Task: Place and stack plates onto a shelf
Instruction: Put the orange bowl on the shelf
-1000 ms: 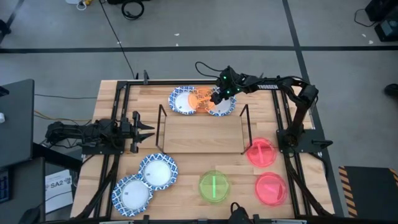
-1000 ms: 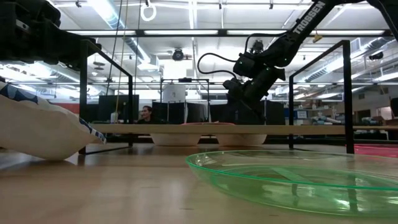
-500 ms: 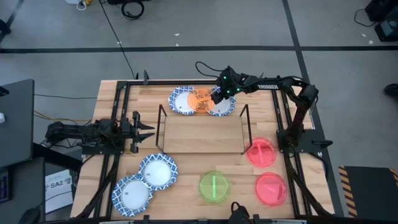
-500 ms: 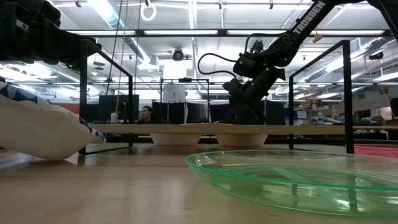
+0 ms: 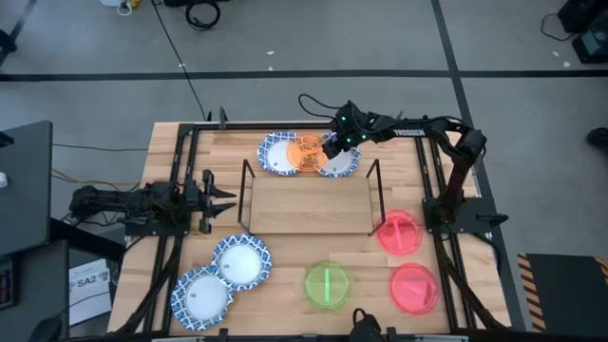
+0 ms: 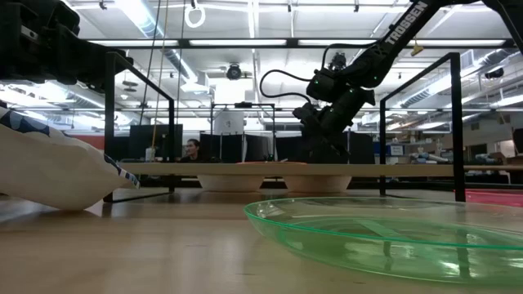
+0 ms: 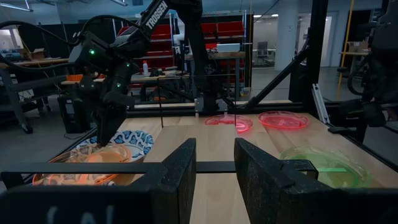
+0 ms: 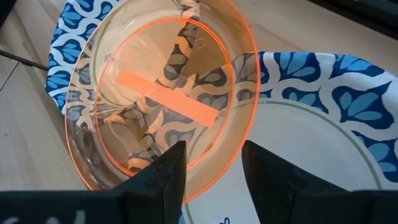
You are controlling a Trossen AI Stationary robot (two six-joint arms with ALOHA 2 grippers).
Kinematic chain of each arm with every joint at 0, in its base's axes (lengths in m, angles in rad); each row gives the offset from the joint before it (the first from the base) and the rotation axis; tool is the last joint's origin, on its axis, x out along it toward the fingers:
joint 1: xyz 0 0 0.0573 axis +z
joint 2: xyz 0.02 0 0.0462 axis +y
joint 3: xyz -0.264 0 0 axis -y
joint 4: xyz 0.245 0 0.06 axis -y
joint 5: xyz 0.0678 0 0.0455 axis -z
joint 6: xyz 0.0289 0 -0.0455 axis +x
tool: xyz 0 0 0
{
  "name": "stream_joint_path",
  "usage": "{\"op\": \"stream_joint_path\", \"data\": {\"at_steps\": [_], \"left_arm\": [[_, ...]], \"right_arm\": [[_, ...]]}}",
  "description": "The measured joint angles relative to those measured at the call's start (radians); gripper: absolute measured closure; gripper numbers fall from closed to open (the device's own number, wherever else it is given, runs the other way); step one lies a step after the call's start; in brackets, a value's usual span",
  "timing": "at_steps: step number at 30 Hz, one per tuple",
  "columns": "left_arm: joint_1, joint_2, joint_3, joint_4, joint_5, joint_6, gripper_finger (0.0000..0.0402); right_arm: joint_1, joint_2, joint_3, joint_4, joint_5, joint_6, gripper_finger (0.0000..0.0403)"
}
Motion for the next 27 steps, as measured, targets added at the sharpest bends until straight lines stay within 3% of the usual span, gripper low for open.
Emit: {"op": "stream_joint_path", "data": {"at_steps": [27], "left_arm": [[0.000,0.000,0.000,0.000,0.000,0.000,0.0285]], "right_arm": [[0.000,0.000,0.000,0.000,0.000,0.000,0.0359]]}}
